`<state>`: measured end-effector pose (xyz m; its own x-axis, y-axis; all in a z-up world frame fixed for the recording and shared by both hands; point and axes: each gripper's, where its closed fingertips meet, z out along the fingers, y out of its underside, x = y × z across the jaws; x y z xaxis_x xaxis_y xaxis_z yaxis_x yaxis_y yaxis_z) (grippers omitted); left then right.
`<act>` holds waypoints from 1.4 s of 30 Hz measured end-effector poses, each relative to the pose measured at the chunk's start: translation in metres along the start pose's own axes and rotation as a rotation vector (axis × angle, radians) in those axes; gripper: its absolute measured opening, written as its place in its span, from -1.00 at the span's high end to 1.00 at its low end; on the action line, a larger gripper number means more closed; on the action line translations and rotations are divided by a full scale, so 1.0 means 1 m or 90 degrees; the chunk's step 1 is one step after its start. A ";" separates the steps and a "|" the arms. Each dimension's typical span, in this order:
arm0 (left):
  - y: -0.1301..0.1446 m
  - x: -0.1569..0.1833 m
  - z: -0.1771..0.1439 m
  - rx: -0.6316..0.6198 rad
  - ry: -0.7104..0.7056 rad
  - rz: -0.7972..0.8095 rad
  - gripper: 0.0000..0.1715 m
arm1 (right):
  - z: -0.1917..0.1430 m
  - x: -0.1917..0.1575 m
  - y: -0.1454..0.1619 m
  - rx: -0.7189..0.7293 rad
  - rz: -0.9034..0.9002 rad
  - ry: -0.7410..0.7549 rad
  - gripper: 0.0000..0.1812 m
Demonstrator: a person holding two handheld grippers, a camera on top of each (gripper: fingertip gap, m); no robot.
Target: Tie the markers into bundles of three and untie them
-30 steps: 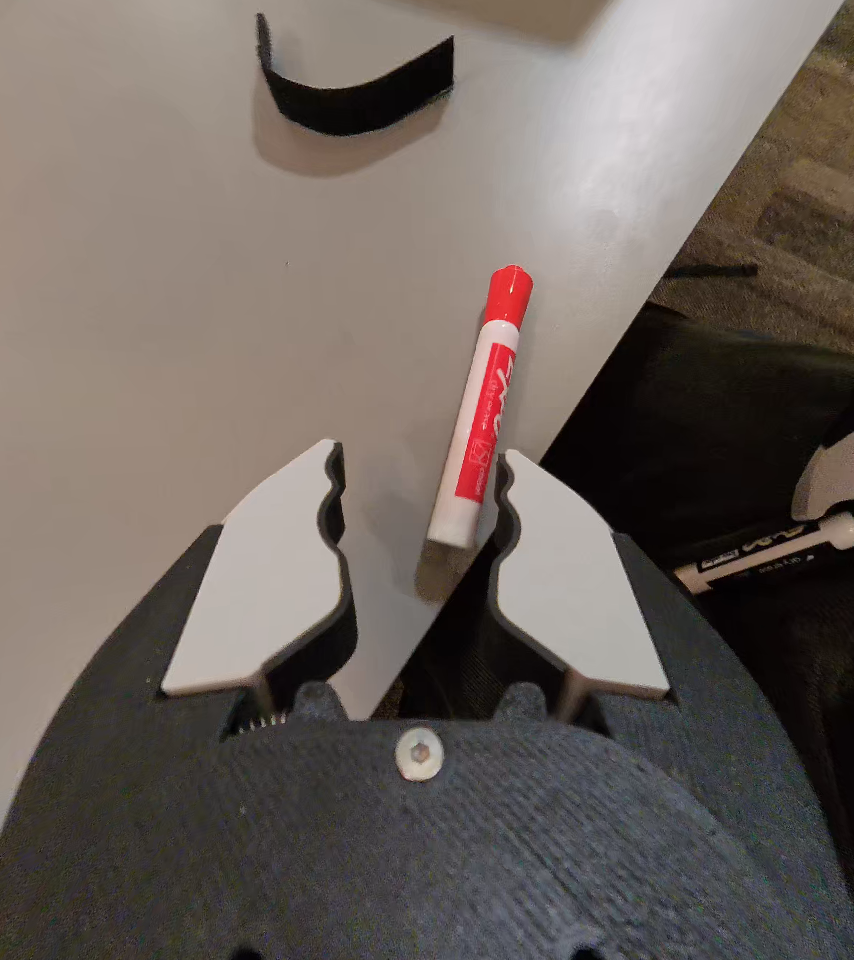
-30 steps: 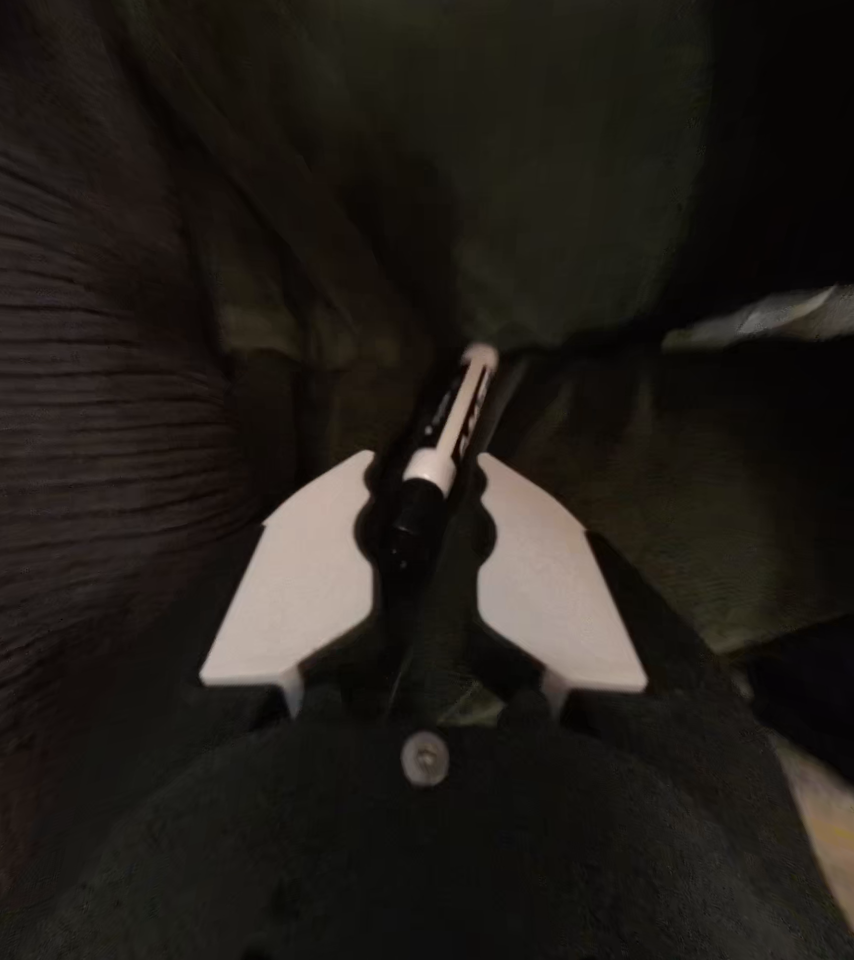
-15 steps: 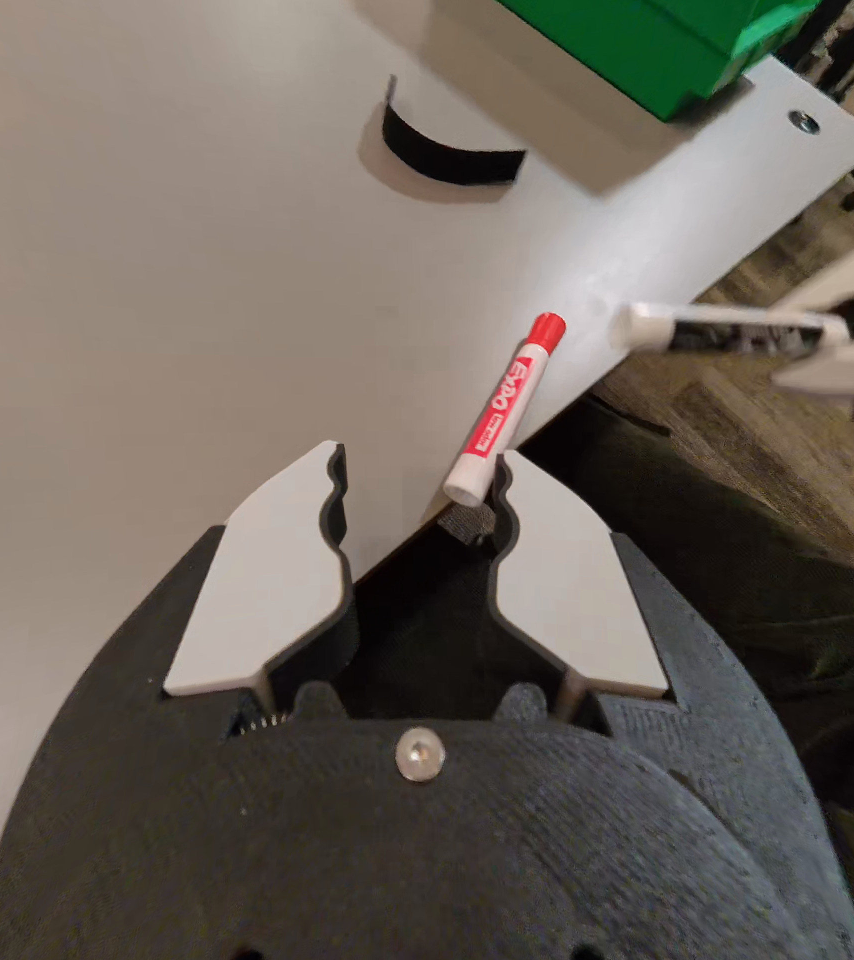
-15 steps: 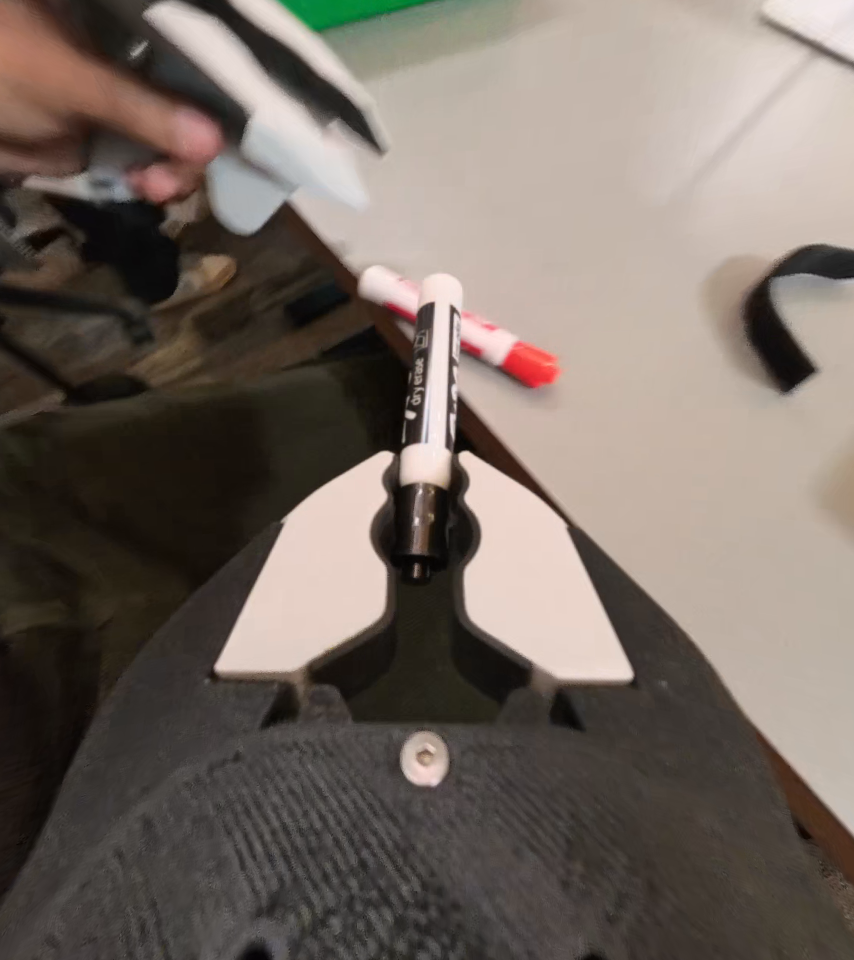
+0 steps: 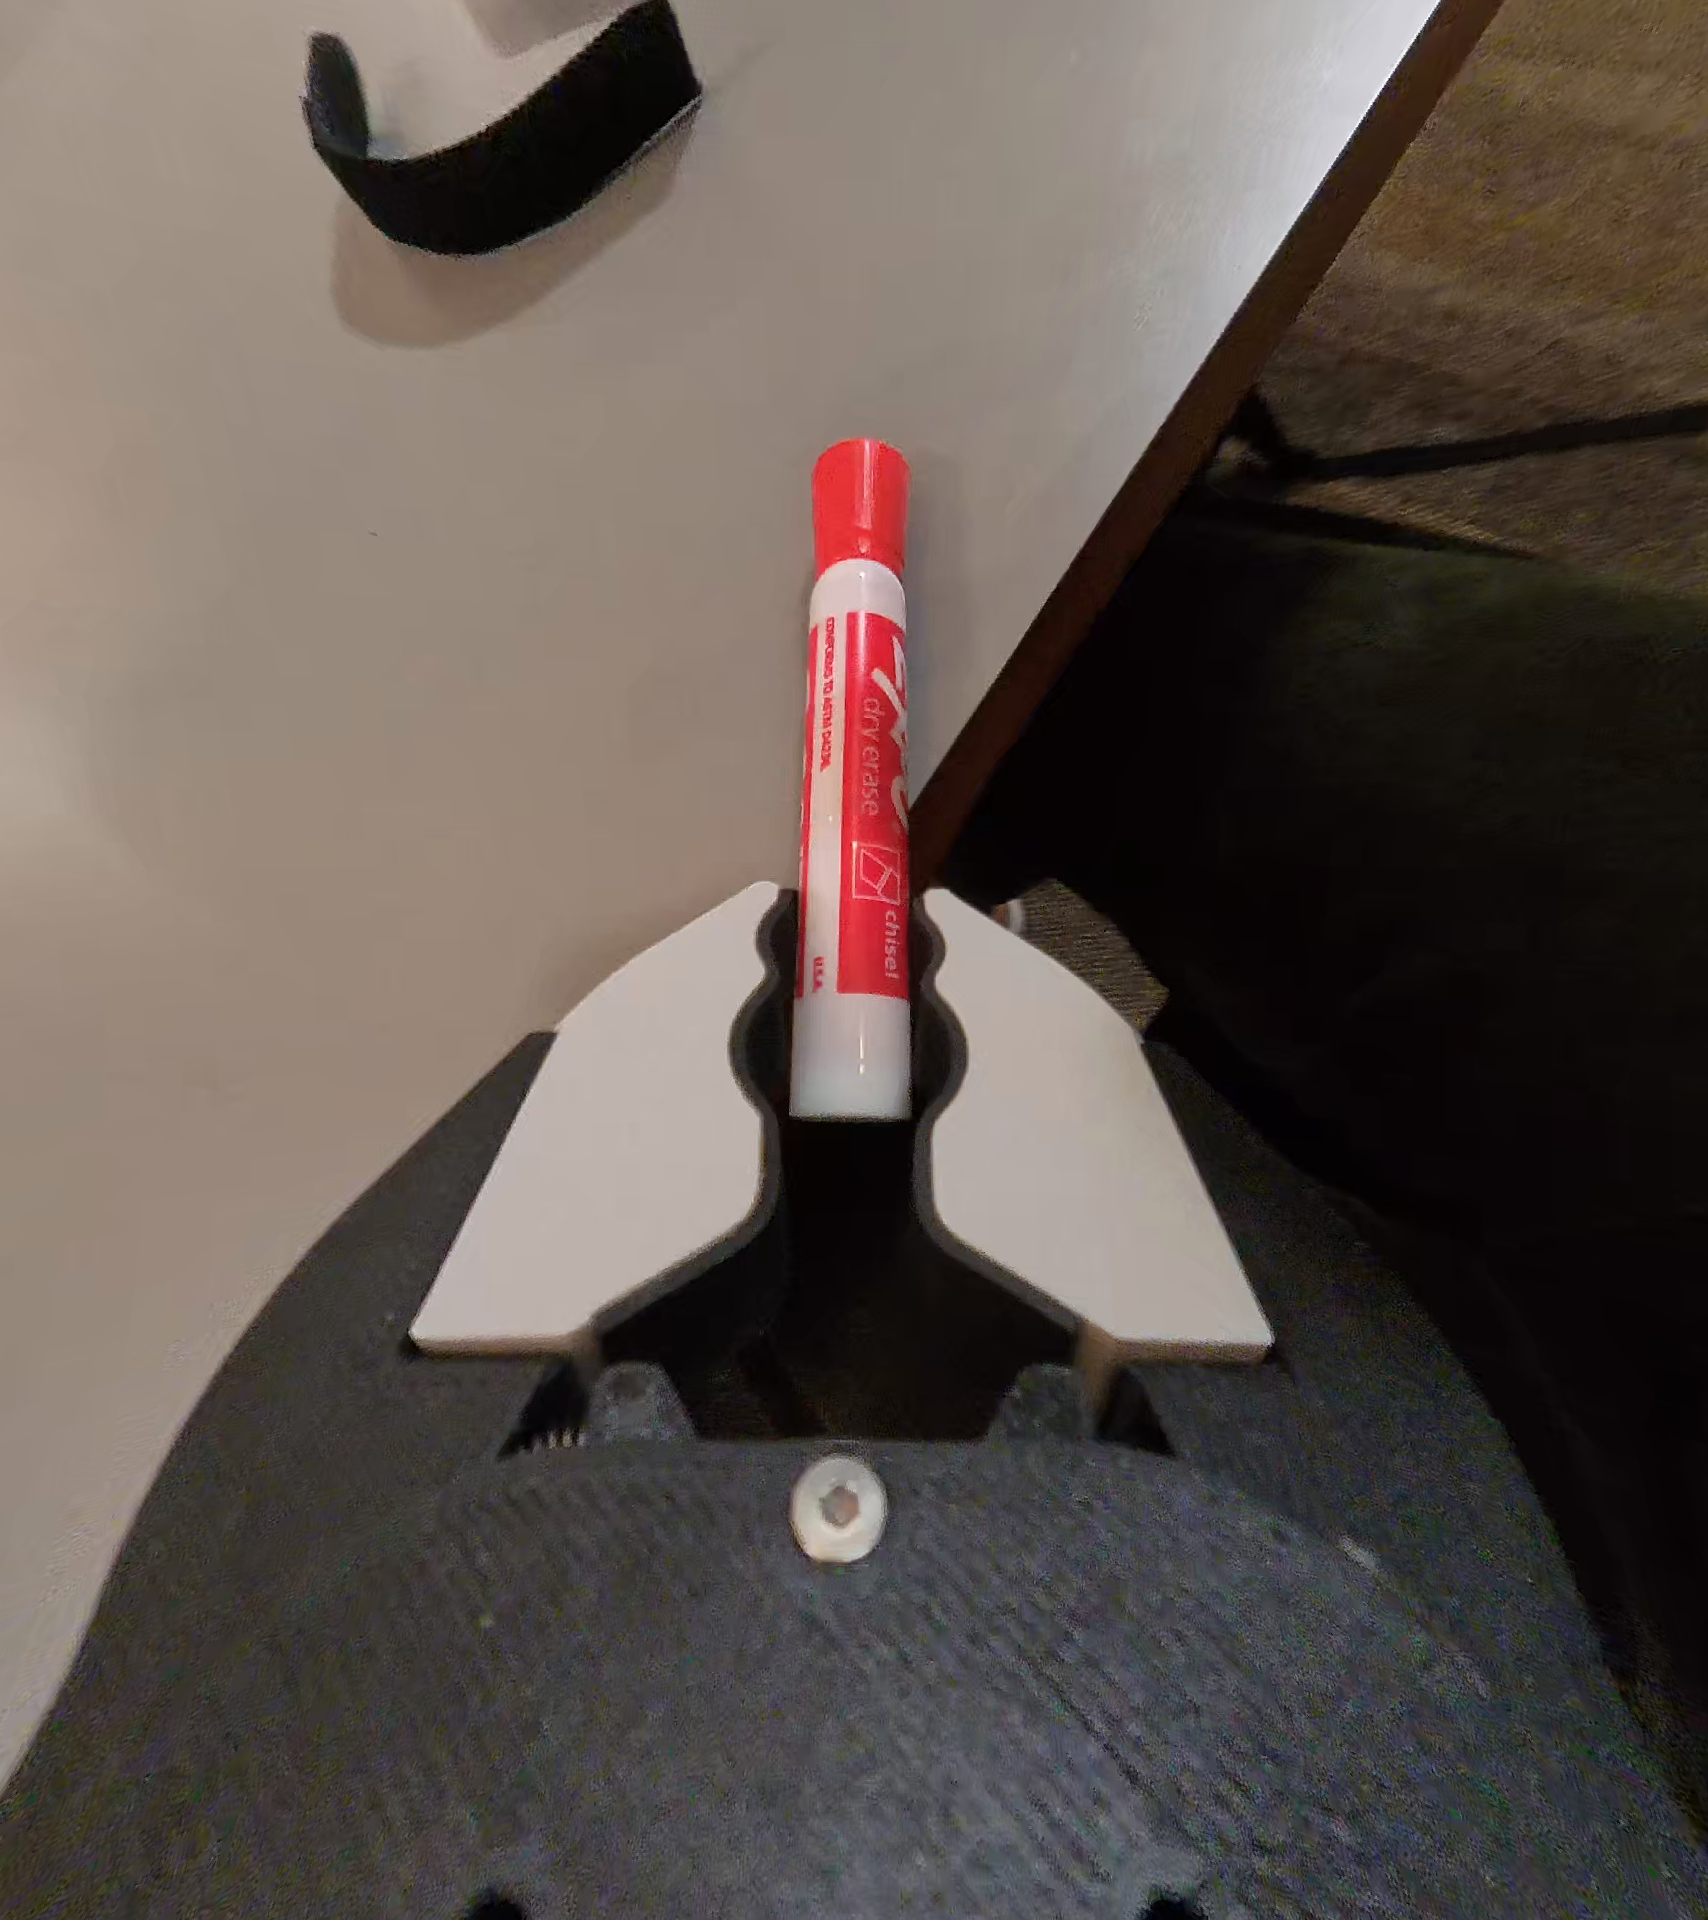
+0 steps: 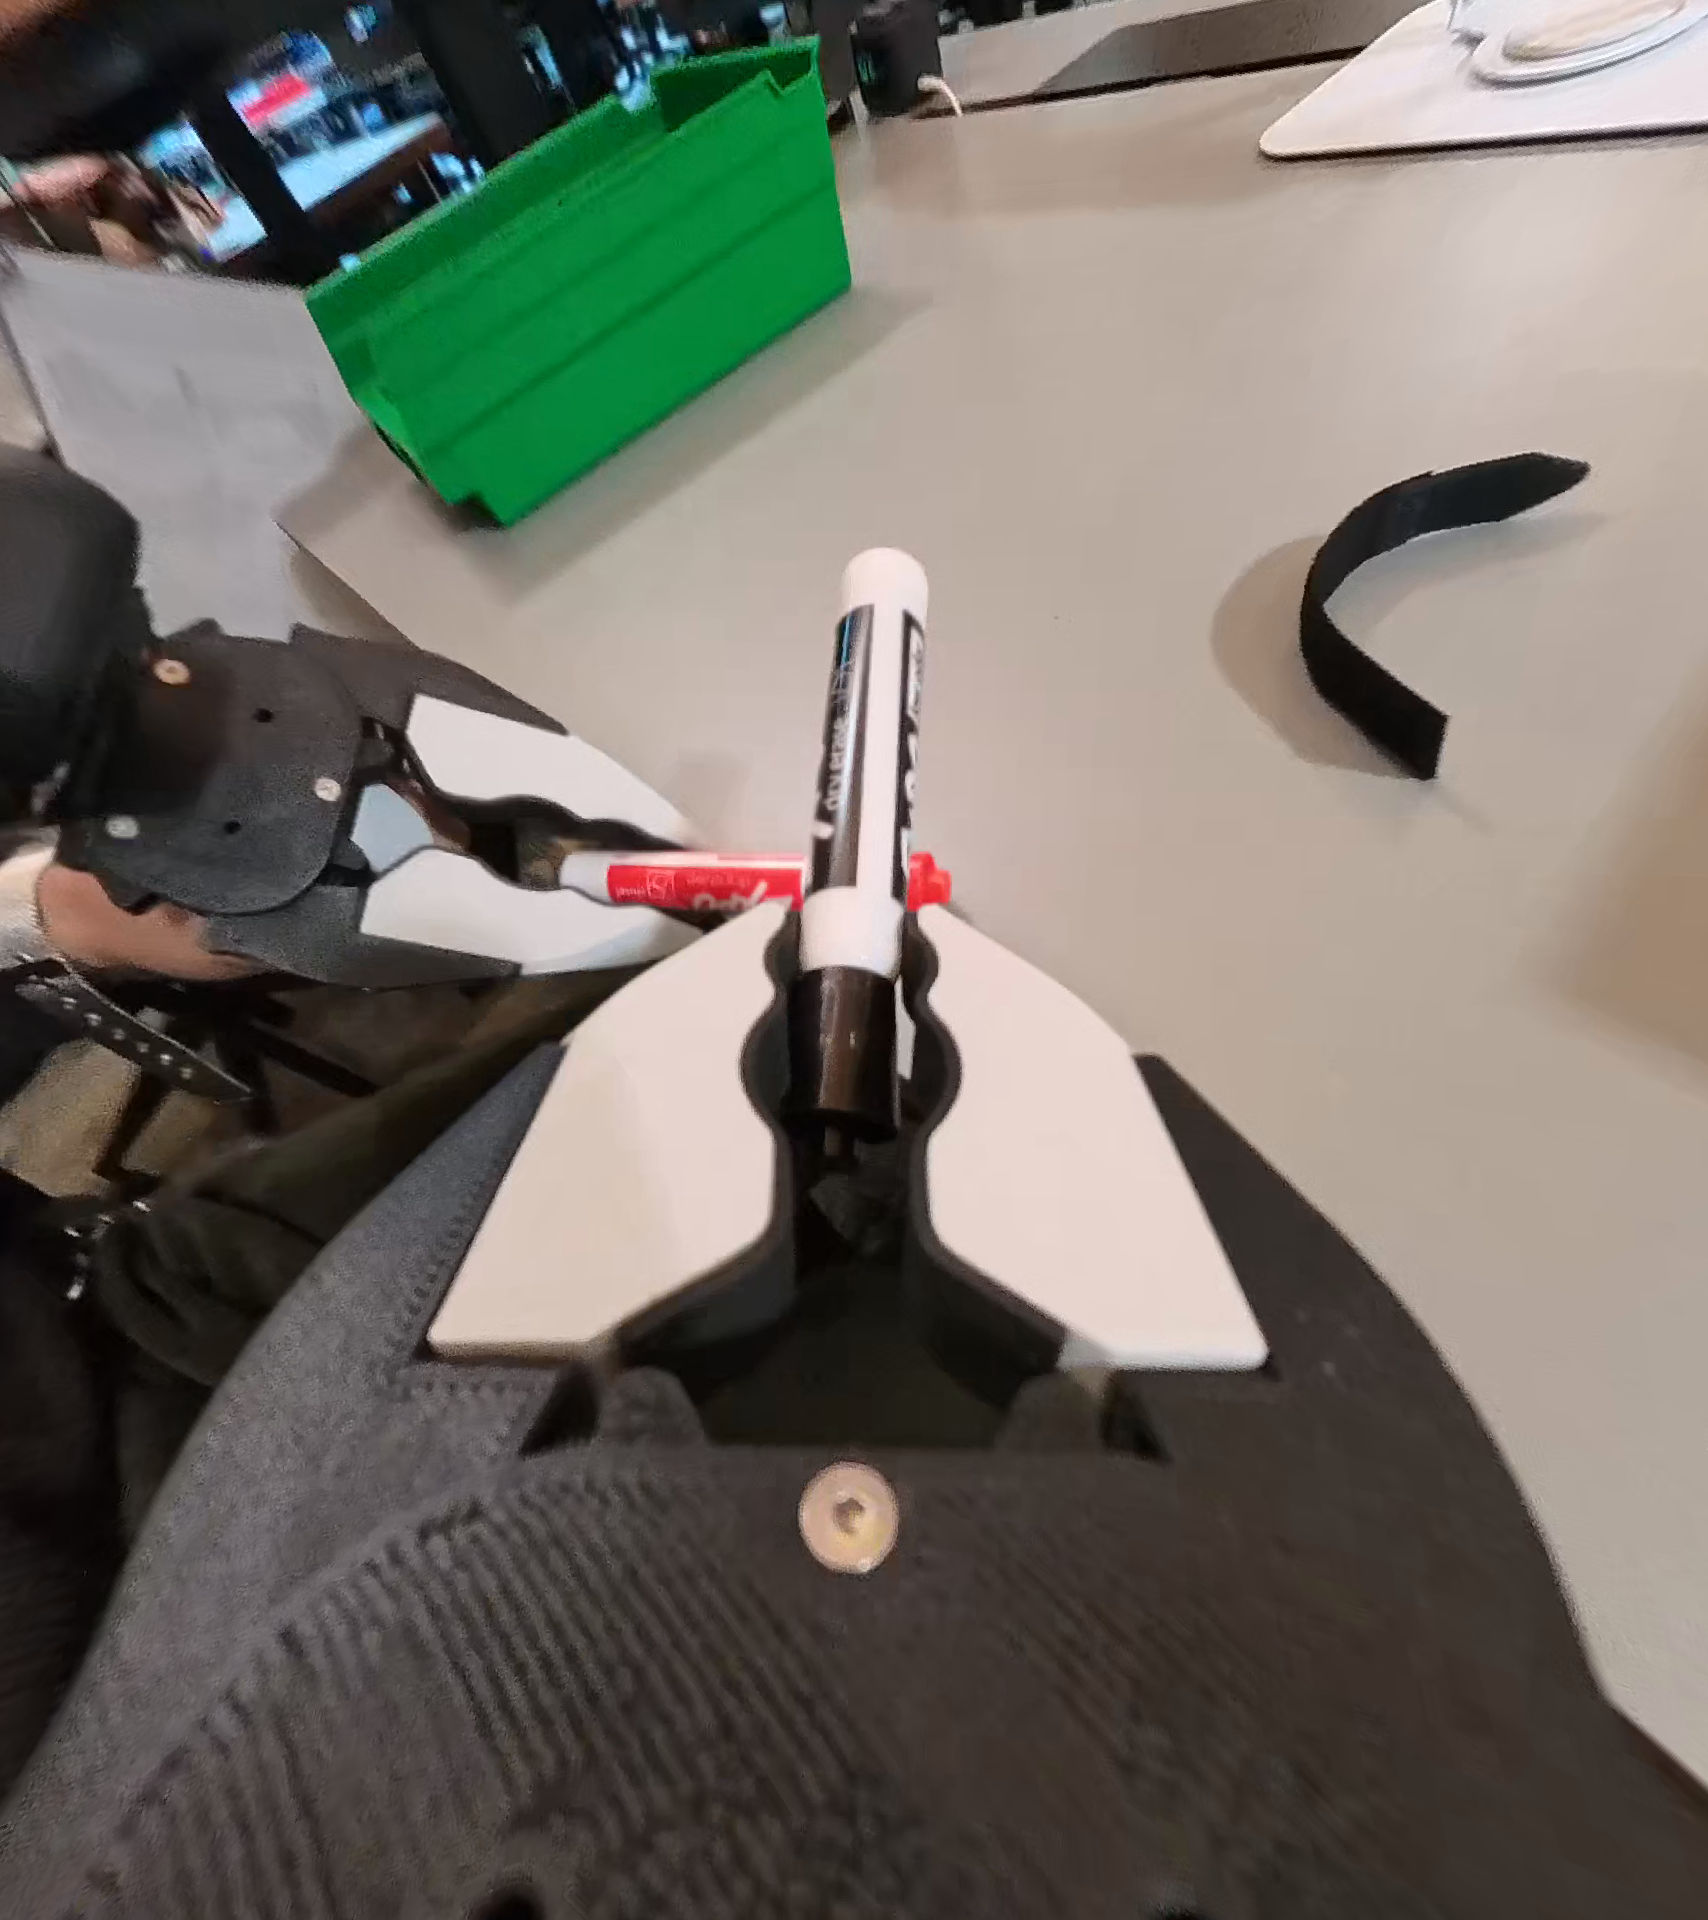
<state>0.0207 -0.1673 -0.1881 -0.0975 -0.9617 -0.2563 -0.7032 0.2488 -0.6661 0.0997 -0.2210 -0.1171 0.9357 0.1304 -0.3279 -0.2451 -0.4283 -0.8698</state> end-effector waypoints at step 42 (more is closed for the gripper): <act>-0.051 -0.036 -0.083 0.392 0.324 -0.509 0.76 | 0.054 -0.054 -0.052 0.135 0.299 -0.280 0.44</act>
<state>0.0015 -0.1555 -0.0865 -0.1493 -0.7708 0.6193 -0.2393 -0.5796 -0.7790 0.0486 -0.1571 -0.0743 0.5386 0.3444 -0.7690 -0.6865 -0.3497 -0.6375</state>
